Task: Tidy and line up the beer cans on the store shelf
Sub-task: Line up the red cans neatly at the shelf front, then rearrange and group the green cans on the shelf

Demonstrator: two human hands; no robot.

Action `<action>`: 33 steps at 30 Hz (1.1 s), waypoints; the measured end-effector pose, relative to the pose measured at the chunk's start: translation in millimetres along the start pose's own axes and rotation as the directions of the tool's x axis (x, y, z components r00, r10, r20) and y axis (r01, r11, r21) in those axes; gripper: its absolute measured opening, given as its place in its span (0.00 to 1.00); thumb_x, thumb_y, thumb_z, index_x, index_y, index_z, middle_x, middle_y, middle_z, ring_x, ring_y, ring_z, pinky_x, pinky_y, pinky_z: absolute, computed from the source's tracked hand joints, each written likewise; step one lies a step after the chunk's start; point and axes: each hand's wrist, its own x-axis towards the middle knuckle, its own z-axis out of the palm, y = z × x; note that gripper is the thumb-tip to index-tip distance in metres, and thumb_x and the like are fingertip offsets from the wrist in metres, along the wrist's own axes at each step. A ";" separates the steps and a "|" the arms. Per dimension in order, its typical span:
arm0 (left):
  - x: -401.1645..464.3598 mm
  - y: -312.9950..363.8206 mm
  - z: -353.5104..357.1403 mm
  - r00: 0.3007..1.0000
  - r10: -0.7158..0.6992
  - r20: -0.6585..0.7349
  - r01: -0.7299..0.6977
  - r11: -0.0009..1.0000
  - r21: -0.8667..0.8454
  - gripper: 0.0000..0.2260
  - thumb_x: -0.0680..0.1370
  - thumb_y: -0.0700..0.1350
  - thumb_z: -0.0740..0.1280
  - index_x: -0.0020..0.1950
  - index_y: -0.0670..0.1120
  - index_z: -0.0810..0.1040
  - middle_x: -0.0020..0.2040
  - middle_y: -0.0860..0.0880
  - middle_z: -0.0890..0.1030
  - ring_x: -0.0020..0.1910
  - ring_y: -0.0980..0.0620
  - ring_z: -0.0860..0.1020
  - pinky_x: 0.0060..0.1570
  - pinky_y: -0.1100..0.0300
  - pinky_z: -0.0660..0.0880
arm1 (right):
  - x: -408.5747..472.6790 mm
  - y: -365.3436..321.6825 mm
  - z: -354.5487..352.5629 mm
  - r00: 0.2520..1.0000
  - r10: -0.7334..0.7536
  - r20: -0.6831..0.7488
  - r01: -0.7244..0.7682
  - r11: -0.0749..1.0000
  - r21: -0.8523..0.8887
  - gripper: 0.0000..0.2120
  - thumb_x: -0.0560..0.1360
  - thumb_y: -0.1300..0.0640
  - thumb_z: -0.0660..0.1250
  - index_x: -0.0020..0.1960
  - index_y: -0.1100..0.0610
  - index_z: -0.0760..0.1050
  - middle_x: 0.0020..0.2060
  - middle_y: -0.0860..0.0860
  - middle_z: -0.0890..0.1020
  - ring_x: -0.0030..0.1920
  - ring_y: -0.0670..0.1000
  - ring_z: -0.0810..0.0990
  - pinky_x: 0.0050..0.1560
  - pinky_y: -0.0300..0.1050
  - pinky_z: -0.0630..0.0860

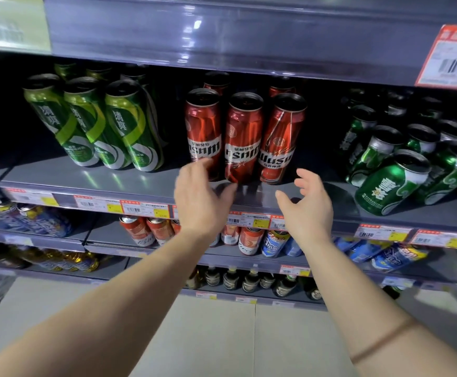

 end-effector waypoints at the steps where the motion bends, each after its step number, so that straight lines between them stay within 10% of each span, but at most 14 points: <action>1: -6.7 5.9 4.5 0.998 0.053 0.021 -0.052 0.998 -0.028 0.25 0.70 0.50 0.75 0.64 0.43 0.73 0.58 0.46 0.76 0.60 0.47 0.71 0.60 0.56 0.68 | -1.6 1.7 -4.3 1.000 -0.006 -0.005 0.006 1.000 0.005 0.25 0.74 0.53 0.70 0.69 0.48 0.68 0.62 0.46 0.77 0.63 0.49 0.73 0.52 0.41 0.66; 9: -30.6 76.0 52.7 0.941 0.200 0.272 -0.161 0.974 -0.157 0.20 0.73 0.51 0.74 0.61 0.44 0.76 0.57 0.47 0.77 0.58 0.47 0.75 0.57 0.53 0.73 | -0.9 29.6 -57.9 0.981 -0.063 -0.184 0.059 0.998 -0.024 0.07 0.73 0.53 0.70 0.50 0.46 0.75 0.42 0.39 0.76 0.47 0.51 0.76 0.50 0.49 0.73; 15: -48.6 137.3 103.3 0.878 0.154 0.453 -0.108 0.986 -0.125 0.30 0.73 0.56 0.72 0.71 0.47 0.69 0.67 0.48 0.71 0.66 0.50 0.71 0.63 0.56 0.70 | 10.3 86.7 -124.2 0.954 -0.064 -0.293 0.037 0.995 -0.097 0.11 0.72 0.53 0.70 0.38 0.49 0.67 0.32 0.42 0.71 0.41 0.55 0.75 0.42 0.51 0.72; 25: -58.9 192.7 150.4 0.870 -0.012 0.494 0.058 0.995 -0.079 0.27 0.68 0.56 0.75 0.63 0.52 0.70 0.56 0.53 0.78 0.55 0.50 0.77 0.52 0.52 0.76 | 44.1 109.5 -157.5 0.994 -0.039 -0.100 0.022 0.986 -0.163 0.19 0.74 0.51 0.68 0.64 0.51 0.73 0.54 0.46 0.81 0.56 0.54 0.75 0.65 0.56 0.65; 33: -48.4 190.0 148.5 0.840 0.065 0.539 -0.010 0.995 -0.103 0.27 0.69 0.56 0.76 0.64 0.52 0.71 0.52 0.58 0.77 0.50 0.58 0.74 0.46 0.62 0.70 | 50.6 107.8 -155.5 0.996 -0.009 -0.090 -0.007 0.984 -0.180 0.14 0.79 0.60 0.60 0.62 0.59 0.75 0.47 0.56 0.79 0.54 0.61 0.74 0.59 0.54 0.67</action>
